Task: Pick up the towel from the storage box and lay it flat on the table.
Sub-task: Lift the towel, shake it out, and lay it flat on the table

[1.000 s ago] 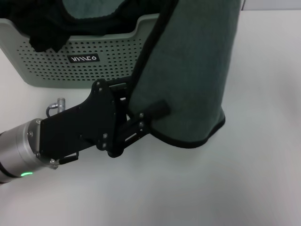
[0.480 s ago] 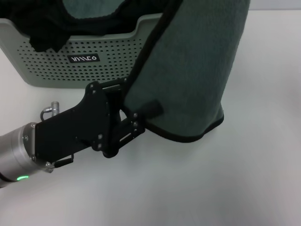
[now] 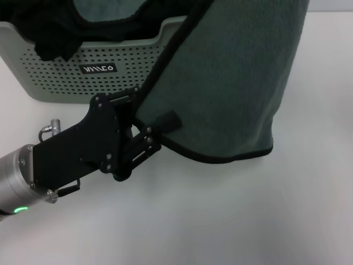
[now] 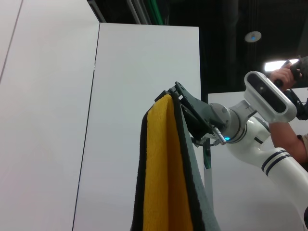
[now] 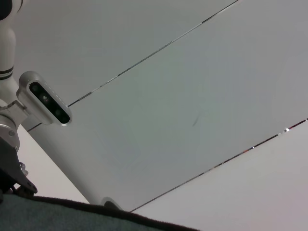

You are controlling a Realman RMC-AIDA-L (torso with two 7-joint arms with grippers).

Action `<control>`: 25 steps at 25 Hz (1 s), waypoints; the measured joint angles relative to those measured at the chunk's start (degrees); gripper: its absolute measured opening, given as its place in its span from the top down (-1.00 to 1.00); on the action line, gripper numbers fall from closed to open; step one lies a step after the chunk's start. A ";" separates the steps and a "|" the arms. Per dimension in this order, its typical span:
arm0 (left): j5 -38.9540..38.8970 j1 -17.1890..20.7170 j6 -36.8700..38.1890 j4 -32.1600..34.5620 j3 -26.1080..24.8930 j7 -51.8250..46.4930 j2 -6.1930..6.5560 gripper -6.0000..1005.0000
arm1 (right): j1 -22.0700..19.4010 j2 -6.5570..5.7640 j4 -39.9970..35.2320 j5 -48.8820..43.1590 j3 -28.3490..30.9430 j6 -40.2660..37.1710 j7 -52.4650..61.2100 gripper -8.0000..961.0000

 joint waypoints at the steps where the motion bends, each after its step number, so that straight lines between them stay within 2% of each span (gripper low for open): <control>1: 0.06 0.02 0.00 -0.01 0.00 0.00 0.00 0.33 | -0.22 0.03 -0.01 0.01 0.01 0.01 -0.05 0.96; 6: 0.42 0.03 0.10 -0.03 0.00 -0.18 -0.02 0.33 | -1.11 0.14 -0.04 -0.17 0.01 -0.02 -0.22 0.96; 17: -1.24 0.67 0.18 -0.03 0.00 -2.02 0.12 0.76 | -3.10 0.71 -0.06 -0.10 0.01 -0.21 -0.88 0.96; 22: -2.21 1.76 0.19 -0.03 -0.62 -2.15 -0.26 0.96 | -3.92 1.12 -0.87 -0.11 0.70 -0.39 -0.97 0.96; 25: -2.29 2.12 0.26 -0.02 -0.72 -2.15 -0.31 0.96 | -4.29 1.34 -1.38 -0.10 0.96 -0.45 -0.99 0.96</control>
